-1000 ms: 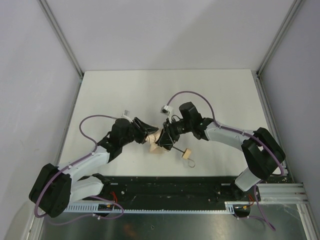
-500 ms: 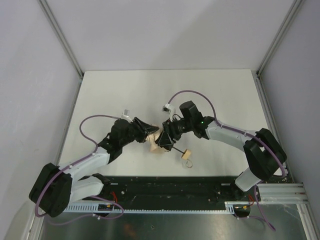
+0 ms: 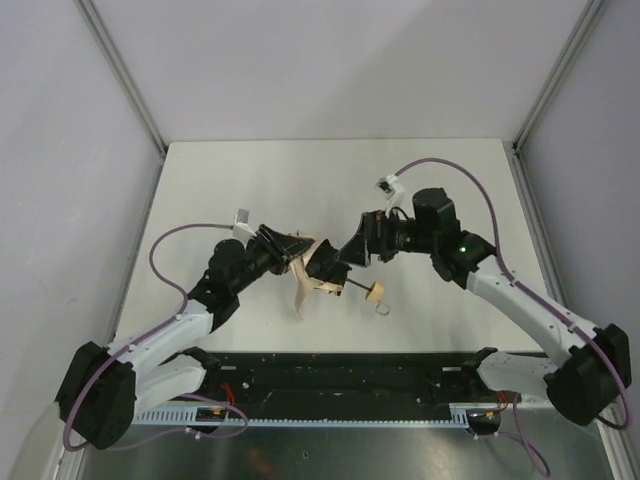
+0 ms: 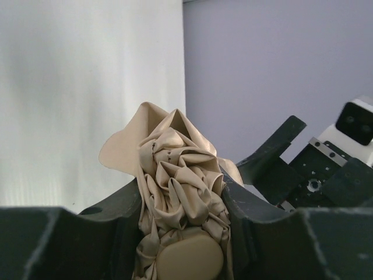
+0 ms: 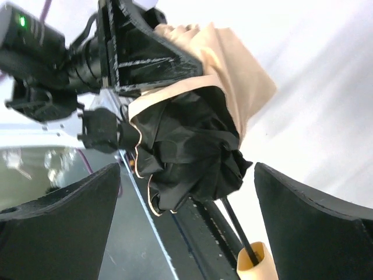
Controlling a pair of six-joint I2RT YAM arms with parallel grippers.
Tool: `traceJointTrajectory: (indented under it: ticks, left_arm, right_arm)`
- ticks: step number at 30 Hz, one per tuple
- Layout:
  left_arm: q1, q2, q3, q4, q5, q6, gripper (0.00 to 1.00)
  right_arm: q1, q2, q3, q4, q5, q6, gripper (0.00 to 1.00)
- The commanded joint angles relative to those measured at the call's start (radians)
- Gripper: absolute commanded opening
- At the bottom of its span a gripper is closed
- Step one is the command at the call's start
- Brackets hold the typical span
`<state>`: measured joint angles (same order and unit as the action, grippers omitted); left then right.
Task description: Put away the umbrella
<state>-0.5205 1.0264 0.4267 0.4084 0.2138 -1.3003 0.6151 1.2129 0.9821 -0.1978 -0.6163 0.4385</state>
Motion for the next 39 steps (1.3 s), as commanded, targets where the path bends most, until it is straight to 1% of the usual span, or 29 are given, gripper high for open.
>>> traceJointTrajectory:
  ticks: [1, 4, 7, 10, 12, 14, 17, 20, 24, 27, 31, 34, 39]
  left_arm:
    - [0.007, -0.059, -0.017, 0.229, 0.000, -0.010, 0.00]
    - [0.009, -0.085, -0.013, 0.298, 0.005, -0.017, 0.00]
    - [0.011, -0.122, 0.002, 0.345, 0.009, -0.024, 0.00]
    - [0.014, -0.150, 0.028, 0.396, 0.011, -0.036, 0.00]
    - [0.013, -0.157, 0.053, 0.427, 0.011, -0.047, 0.00]
    - [0.014, -0.153, 0.084, 0.454, 0.010, -0.061, 0.00]
    - [0.014, -0.131, 0.131, 0.476, 0.012, -0.069, 0.00]
    - [0.015, -0.104, 0.170, 0.490, 0.011, -0.070, 0.00]
    - [0.016, -0.078, 0.199, 0.507, -0.005, -0.072, 0.00]
    - [0.014, -0.060, 0.209, 0.524, -0.011, -0.082, 0.00]
    - [0.013, -0.041, 0.214, 0.545, -0.025, -0.091, 0.00]
    - [0.012, -0.027, 0.222, 0.552, -0.023, -0.093, 0.00]
    - [0.002, -0.018, 0.205, 0.561, -0.035, -0.106, 0.00]
  right_arm:
    - [-0.049, -0.083, 0.004, -0.071, 0.171, 0.213, 0.99]
    - [-0.152, -0.126, -0.044, -0.088, 0.215, 0.353, 0.99]
    - [-0.257, -0.160, -0.110, -0.069, 0.212, 0.482, 0.99]
    - [-0.296, -0.149, -0.169, -0.023, 0.179, 0.591, 0.99]
    - [-0.289, -0.134, -0.252, 0.097, 0.130, 0.700, 0.99]
    - [-0.253, -0.111, -0.336, 0.268, 0.088, 0.831, 0.97]
    - [-0.167, -0.059, -0.400, 0.448, 0.065, 1.007, 0.92]
    - [-0.049, -0.002, -0.437, 0.580, 0.105, 1.160, 0.89]
    - [0.102, 0.093, -0.494, 0.872, 0.170, 1.398, 0.81]
    - [0.175, 0.159, -0.513, 1.049, 0.234, 1.529, 0.80]
    - [0.262, 0.215, -0.516, 1.134, 0.307, 1.653, 0.81]
    - [0.312, 0.241, -0.514, 1.189, 0.372, 1.716, 0.80]
    - [0.346, 0.262, -0.498, 1.225, 0.425, 1.766, 0.75]
